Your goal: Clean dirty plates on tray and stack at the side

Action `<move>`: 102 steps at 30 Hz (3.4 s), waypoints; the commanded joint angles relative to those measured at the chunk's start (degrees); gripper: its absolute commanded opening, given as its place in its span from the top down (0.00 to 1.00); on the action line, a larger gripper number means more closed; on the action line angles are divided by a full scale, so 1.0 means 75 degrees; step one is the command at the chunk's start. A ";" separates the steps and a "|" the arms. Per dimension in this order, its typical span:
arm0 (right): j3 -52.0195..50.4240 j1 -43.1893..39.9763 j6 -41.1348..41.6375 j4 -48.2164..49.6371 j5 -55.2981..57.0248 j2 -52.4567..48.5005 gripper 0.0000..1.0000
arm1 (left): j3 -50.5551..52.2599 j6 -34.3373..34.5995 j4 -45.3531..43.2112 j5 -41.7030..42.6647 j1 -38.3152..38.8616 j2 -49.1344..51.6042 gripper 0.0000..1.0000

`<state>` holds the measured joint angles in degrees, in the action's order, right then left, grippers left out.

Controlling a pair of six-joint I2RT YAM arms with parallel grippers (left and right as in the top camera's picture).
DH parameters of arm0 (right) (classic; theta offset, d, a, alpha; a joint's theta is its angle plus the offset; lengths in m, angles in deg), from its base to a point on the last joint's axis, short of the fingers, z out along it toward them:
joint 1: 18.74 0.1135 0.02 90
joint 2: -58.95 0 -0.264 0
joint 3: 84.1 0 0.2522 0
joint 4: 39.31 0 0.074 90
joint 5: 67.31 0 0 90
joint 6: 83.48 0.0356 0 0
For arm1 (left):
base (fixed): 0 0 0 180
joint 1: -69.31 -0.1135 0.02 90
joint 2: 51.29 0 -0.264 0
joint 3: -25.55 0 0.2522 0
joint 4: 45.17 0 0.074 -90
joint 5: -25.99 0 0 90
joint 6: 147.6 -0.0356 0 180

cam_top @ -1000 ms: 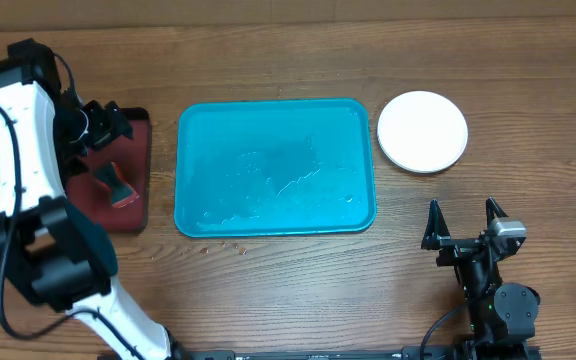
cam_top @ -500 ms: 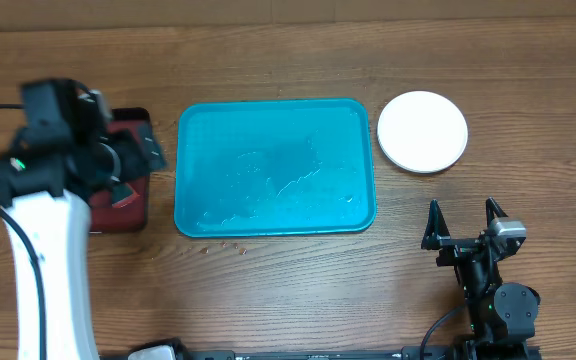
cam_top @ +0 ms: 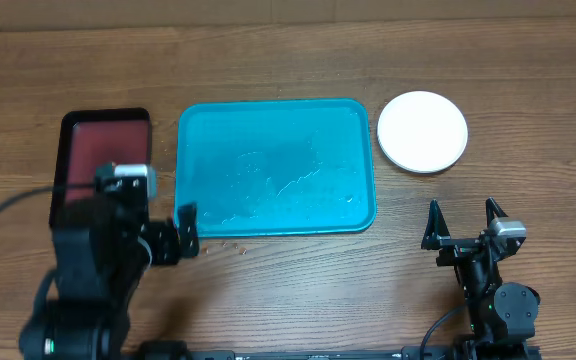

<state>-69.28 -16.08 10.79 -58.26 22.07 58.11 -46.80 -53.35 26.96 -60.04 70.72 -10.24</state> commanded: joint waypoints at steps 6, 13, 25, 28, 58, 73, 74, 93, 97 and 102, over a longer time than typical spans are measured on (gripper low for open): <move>-0.0079 -0.0020 0.0038 0.0050 0.0076 0.0090 0.00 | 0.1609 -0.1370 -0.0997 -0.0175 0.0000 -0.1725 0.00; -0.0079 -0.0020 0.0035 0.0050 0.0076 0.0090 0.00 | 0.3844 -0.1075 -0.3474 0.0714 -0.0020 -0.3316 0.00; -0.0079 -0.0020 0.0038 0.0050 0.0073 0.0090 0.00 | 0.6586 0.0219 -0.5922 0.0880 -0.0606 -0.5467 0.00; -0.0082 -0.0020 0.0038 0.0050 0.0076 0.0090 0.00 | 0.6988 0.0297 -0.6776 0.0854 -0.0609 -0.5447 0.00; -0.0079 -0.0020 0.0038 0.0050 0.0076 0.0090 0.00 | 0.7775 -0.0026 -0.7184 -0.0207 -0.0583 -0.5450 0.00; -0.0079 -0.0020 0.0038 0.0050 0.0076 0.0090 0.00 | 0.7775 -0.0603 -0.7181 -0.0184 -0.0583 -0.5450 0.00; -0.0079 -0.0020 0.0038 0.0050 0.0076 0.0090 0.00 | 0.7775 -0.0600 -0.7178 -0.0192 -0.0586 -0.5450 0.00; -0.0079 -0.0020 0.0038 0.0050 0.0076 0.0090 0.00 | 0.7775 -0.0274 -0.7178 -0.0277 -0.0586 -0.5450 0.00; -0.0079 -0.0020 0.0038 0.0050 0.0076 0.0090 0.00 | 0.7775 -0.0152 -0.7175 -0.0344 -0.0586 -0.5450 0.00; -0.0079 -0.0020 0.0038 0.0050 0.0076 0.0090 0.00 | 0.7775 0.0003 -0.7187 -0.0329 -0.0586 -0.5450 0.00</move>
<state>-69.28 -16.08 10.81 -58.22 22.07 58.11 11.30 -54.75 -27.11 -61.68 66.54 -50.43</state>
